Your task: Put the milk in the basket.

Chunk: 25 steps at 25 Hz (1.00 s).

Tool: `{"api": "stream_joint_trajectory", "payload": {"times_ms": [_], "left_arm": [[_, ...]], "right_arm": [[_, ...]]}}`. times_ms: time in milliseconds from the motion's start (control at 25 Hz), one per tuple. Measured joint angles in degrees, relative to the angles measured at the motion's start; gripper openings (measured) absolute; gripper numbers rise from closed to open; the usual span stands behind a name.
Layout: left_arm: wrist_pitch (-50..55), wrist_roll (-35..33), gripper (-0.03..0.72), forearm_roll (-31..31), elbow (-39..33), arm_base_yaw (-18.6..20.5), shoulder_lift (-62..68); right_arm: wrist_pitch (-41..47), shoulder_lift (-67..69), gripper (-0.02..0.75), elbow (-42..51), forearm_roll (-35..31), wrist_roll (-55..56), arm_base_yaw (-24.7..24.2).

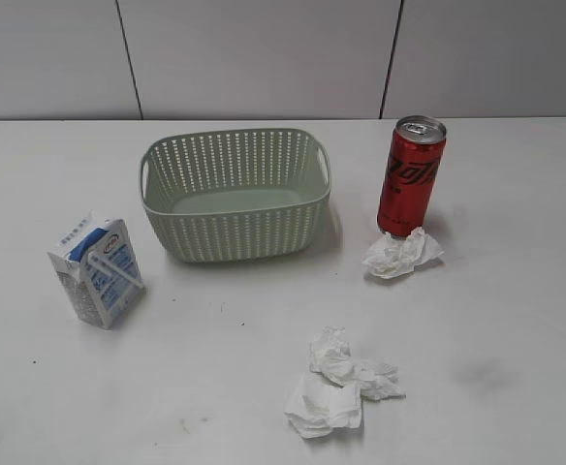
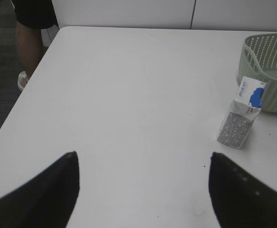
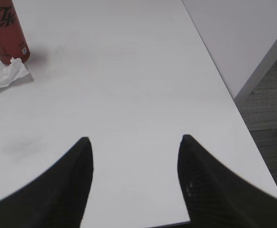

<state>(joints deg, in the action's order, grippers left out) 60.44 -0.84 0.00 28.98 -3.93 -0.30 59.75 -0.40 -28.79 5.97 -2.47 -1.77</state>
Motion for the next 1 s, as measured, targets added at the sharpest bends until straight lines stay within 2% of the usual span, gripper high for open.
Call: {"api": "stream_joint_trajectory", "payload": {"times_ms": [480,640,800,1000], "left_arm": [[0.0,-0.01,0.627,0.0,0.0,0.0,0.0],[-0.06,-0.01,0.62,-1.7,0.06,0.0,0.73],[-2.89,-0.01,0.62,-3.27,1.76,0.0,7.47],[-9.82,-0.01,0.62,-5.37,5.51,0.0,22.79]], "right_arm": [[0.0,0.0,0.449,0.0,0.0,0.0,0.0],[0.0,0.0,0.449,0.0,0.0,0.0,0.0],[0.0,0.0,0.449,0.0,0.0,0.0,0.0],[0.0,0.0,0.449,0.0,0.0,0.0,0.0]]}}
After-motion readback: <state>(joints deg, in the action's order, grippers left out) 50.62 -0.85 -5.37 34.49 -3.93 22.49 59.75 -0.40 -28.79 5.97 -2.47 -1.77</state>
